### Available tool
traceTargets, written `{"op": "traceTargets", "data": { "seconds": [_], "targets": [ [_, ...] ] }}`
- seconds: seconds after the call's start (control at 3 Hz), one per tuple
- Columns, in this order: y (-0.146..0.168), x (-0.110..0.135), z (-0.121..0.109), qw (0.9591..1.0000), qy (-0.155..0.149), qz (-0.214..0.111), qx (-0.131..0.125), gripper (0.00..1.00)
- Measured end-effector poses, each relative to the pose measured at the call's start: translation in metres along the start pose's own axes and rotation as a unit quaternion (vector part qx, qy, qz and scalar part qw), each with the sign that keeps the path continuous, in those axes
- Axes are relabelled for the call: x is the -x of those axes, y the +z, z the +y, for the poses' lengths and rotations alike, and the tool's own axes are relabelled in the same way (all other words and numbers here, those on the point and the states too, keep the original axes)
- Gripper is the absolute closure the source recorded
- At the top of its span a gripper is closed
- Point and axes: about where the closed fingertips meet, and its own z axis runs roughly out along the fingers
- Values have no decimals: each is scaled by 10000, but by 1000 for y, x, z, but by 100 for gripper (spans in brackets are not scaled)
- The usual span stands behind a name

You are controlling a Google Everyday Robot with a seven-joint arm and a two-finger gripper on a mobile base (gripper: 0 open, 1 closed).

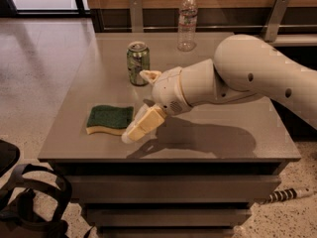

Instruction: Pick sponge

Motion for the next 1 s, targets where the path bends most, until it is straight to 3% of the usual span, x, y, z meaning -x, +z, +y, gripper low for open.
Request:
{"op": "traceTargets", "data": {
  "seconds": [0.67, 1.0],
  "targets": [
    [4, 3, 1, 9999, 43, -5, 103, 0],
    [28, -8, 0, 9996, 150, 15, 250, 0]
  ]
}}
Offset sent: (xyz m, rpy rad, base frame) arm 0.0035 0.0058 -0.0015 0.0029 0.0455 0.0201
